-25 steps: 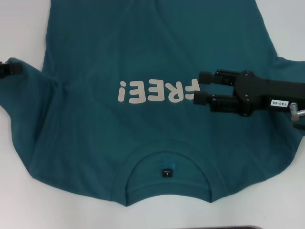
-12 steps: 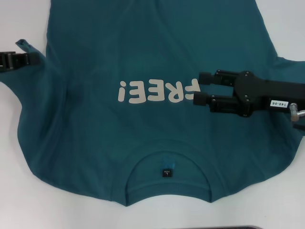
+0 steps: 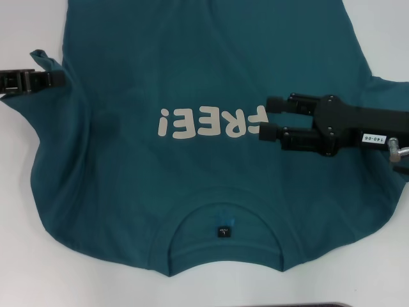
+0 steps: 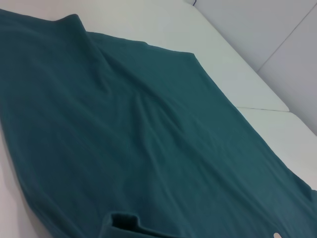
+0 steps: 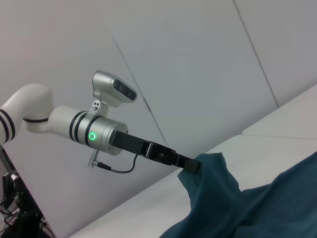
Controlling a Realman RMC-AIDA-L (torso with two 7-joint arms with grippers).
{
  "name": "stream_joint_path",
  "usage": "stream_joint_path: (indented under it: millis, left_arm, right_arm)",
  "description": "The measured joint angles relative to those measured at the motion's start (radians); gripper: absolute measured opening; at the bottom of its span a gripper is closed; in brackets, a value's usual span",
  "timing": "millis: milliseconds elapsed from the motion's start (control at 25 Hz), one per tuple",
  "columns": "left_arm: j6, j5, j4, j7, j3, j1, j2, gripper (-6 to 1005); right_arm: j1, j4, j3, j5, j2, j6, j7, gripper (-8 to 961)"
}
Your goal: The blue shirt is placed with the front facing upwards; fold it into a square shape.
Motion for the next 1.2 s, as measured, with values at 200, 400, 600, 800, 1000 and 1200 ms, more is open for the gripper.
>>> stream_joint_path:
  millis: [200,400,600,800,1000,1200]
  left_arm:
    - [-0.011,-0.004,0.015,-0.001,0.0,-0.001,-0.005,4]
    - [-0.014,-0.004,0.065,-0.006,0.0,-0.022,-0.009,33]
    - [-0.021,-0.004,0.107,-0.007,0.0,-0.041,-0.012,227]
    - [-0.026,-0.004,0.113,-0.001,0.0,-0.048,-0.021,337]
    - [-0.047,0.0,0.105,0.002,-0.003,-0.038,-0.019,448]
    - [-0.113,0.004,0.1,0.017,-0.004,-0.004,-0.014,611]
  right_arm:
    - [0.0,0.0,0.0,0.0,0.0,0.0,0.0,771]
    - [-0.002,0.0,0.0,0.0,0.0,0.0,0.0,771]
    - [-0.001,0.0,0.0,0.0,0.0,0.0,0.0,771]
    - [0.0,0.0,0.0,0.0,0.0,0.0,0.0,771]
    - [0.001,0.0,0.0,0.0,0.0,0.0,0.0,771]
    - [0.002,0.0,0.0,0.001,0.0,-0.003,0.0,771]
